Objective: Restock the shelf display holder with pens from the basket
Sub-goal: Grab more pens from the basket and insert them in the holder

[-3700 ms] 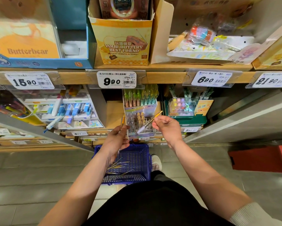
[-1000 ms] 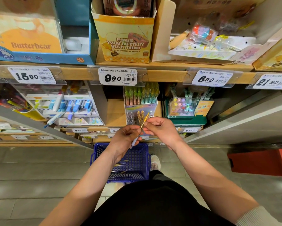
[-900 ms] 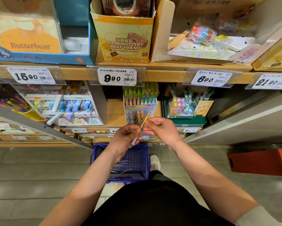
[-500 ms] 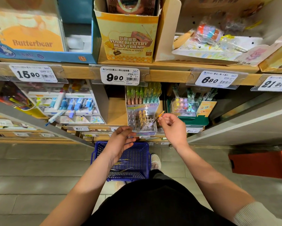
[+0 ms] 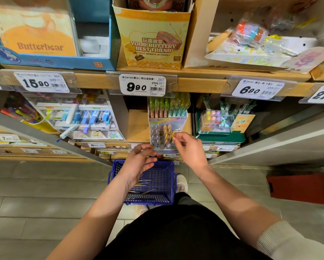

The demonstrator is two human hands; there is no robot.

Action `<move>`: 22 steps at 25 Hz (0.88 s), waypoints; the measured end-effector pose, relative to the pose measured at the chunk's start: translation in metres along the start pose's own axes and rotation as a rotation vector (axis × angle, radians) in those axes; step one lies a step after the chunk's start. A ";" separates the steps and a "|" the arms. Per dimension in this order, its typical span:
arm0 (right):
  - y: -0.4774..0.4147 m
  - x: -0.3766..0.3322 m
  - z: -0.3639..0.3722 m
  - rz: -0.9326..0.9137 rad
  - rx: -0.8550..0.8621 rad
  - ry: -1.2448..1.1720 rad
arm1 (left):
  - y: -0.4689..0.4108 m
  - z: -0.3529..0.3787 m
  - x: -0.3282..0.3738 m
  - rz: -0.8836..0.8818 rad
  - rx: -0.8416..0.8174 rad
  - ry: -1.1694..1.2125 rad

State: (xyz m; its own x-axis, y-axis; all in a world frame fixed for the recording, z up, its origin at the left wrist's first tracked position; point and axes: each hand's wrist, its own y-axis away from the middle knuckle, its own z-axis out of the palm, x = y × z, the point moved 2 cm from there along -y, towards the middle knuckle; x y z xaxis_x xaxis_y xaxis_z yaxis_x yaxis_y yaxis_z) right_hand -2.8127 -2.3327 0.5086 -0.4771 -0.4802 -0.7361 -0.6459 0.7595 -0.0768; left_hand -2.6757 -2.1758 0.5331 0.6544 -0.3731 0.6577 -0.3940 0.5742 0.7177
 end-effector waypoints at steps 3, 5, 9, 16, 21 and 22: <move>0.002 0.001 0.000 -0.027 -0.031 0.061 | 0.001 0.000 0.000 0.004 -0.005 -0.003; 0.005 0.006 0.001 -0.005 -0.075 0.088 | 0.002 -0.001 0.001 0.004 -0.006 -0.005; 0.008 0.011 0.007 0.052 -0.168 0.137 | 0.004 -0.002 0.002 -0.001 -0.008 -0.010; -0.002 0.014 0.013 0.136 -0.247 0.173 | 0.007 -0.007 0.006 -0.003 -0.003 -0.022; -0.002 0.017 0.016 0.141 -0.242 0.165 | 0.009 -0.010 0.011 0.002 0.008 -0.016; -0.002 0.017 0.018 0.155 -0.245 0.165 | 0.009 -0.010 0.012 0.005 0.004 -0.016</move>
State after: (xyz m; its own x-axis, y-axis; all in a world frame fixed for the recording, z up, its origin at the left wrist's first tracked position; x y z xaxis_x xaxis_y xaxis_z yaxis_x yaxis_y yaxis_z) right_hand -2.8093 -2.3349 0.4841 -0.6578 -0.4470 -0.6062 -0.6729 0.7104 0.2062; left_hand -2.6650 -2.1676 0.5453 0.6417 -0.3818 0.6652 -0.4003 0.5731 0.7151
